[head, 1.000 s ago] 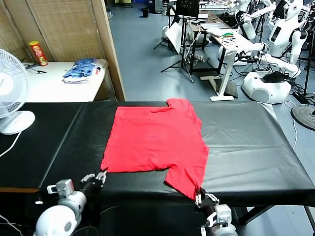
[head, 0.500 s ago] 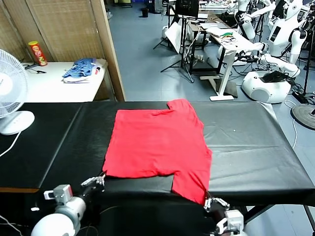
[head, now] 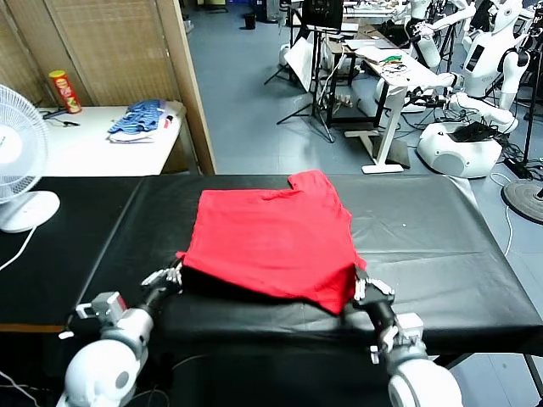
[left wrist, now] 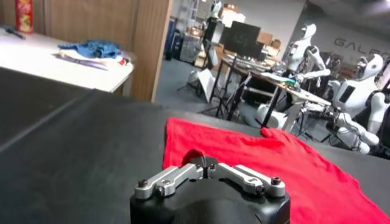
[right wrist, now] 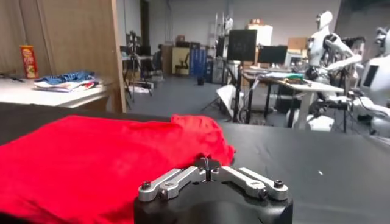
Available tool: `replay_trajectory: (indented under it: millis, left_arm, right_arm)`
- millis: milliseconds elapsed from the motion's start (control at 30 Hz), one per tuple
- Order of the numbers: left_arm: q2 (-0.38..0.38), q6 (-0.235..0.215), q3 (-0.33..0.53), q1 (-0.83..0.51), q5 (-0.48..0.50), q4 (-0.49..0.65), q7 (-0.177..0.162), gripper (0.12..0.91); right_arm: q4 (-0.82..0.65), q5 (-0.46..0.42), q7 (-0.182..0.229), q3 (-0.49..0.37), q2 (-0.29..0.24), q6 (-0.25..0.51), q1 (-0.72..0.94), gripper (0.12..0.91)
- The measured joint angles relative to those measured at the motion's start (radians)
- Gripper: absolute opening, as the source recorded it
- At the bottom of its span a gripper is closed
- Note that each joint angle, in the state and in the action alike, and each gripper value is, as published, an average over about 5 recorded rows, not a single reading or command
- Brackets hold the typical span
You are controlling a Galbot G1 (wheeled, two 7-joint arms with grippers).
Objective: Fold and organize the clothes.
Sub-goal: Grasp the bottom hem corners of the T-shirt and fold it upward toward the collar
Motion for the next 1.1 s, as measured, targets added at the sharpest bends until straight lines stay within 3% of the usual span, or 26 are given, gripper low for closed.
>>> replay_trajectory:
  millis: [467, 633, 800, 967, 1100]
  left_arm:
    - [-0.011, -0.003, 0.048, -0.120, 0.124, 0.156, -0.005, 0.125]
    - [0.002, 0.000, 0.067, -0.148, 0.142, 0.194, -0.003, 0.125]
    - [0.012, 0.005, 0.079, -0.168, 0.144, 0.216, -0.001, 0.151]
    - [0.012, 0.012, 0.078, -0.161, 0.148, 0.205, 0.004, 0.386]
    - [0.012, 0.013, 0.072, -0.138, 0.157, 0.184, 0.013, 0.604]
  right_arm:
    - [-0.213, 0.037, -0.018, -0.053, -0.013, -0.001, 0.205, 0.122]
    - [-0.239, 0.080, -0.035, -0.067, -0.015, -0.054, 0.241, 0.164]
    - [-0.179, 0.141, -0.051, -0.056, -0.043, -0.132, 0.208, 0.434]
    - [-0.043, 0.171, -0.054, -0.031, -0.095, -0.172, 0.110, 0.705]
    - [0.052, 0.163, -0.057, -0.006, -0.127, -0.175, 0.023, 0.789]
